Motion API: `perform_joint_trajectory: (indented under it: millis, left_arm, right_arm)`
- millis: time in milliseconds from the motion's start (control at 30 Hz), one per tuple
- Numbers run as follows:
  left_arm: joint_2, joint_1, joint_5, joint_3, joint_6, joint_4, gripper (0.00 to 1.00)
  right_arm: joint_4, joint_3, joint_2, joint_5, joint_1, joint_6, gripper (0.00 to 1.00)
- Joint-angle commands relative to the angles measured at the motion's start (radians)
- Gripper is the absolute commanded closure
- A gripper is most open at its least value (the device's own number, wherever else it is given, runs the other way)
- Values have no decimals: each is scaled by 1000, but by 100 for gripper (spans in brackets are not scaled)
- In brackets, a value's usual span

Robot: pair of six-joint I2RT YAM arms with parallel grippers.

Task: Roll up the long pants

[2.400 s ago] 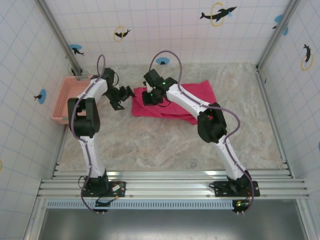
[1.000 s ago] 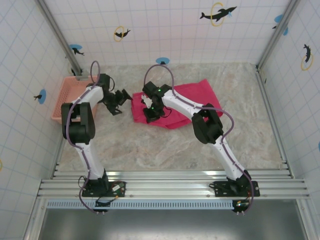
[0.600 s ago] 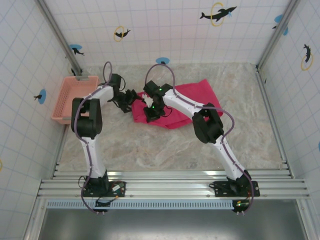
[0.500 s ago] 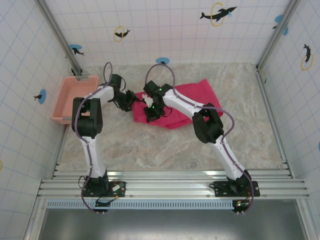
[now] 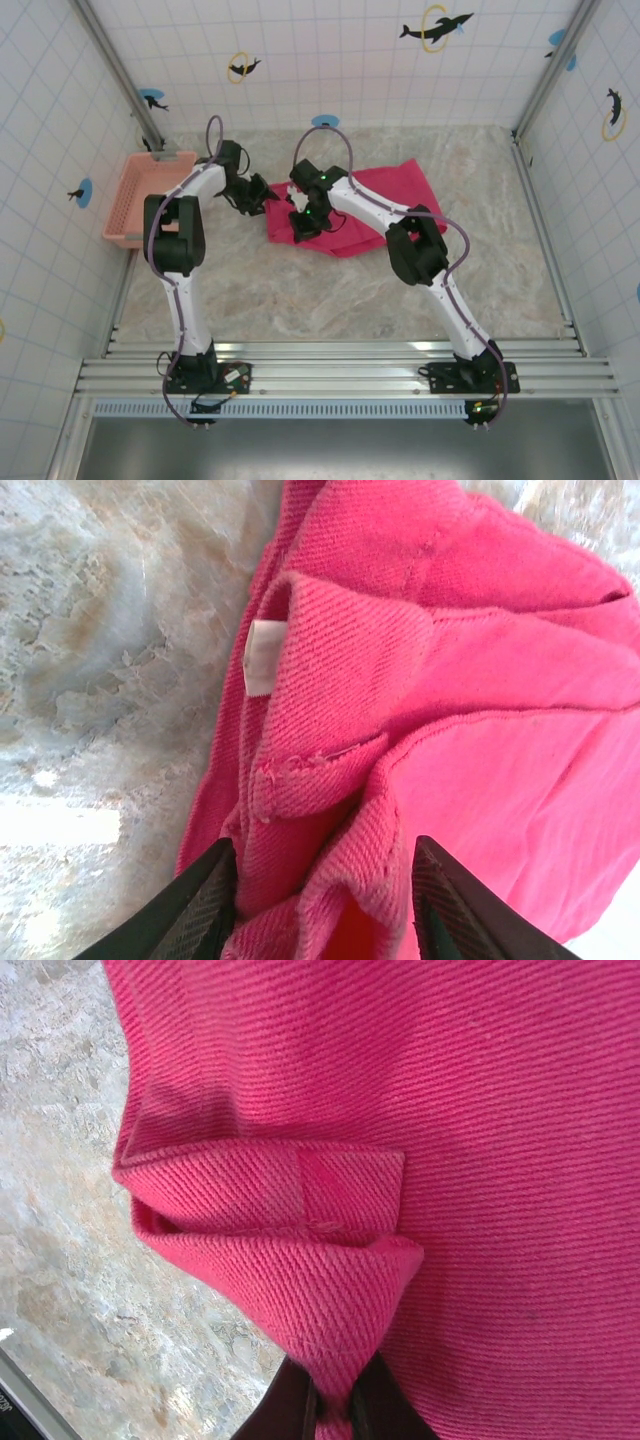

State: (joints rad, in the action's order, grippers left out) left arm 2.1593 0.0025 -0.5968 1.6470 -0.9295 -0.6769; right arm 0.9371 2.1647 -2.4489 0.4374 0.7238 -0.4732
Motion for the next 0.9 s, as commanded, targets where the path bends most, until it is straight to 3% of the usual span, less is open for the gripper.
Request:
perform_joint_trajectory:
  millis: [0,300,500,600,700,867]
  left_arm:
    - [-34,2,7,24,64,-85,56]
    - [-36,4,9,23,95,-132,61]
    - [-53,9,31,28,113,-157,78]
    - [-54,14,26,29,114,-157,80]
    - [-56,19,20,31,119,-163,79]
    - [-51,20,32,50,162,-206,75]
  right_arm:
    - [5,13,-28,3,-21,-11,99]
    - [17,31,-43,24,-34,-9,98]
    - [34,29,-46,24,-34,2,98]
    - [44,29,-47,20,-34,10,98]
    - [51,27,-52,18,-35,15,93]
    - [61,27,-55,7,-37,9,73]
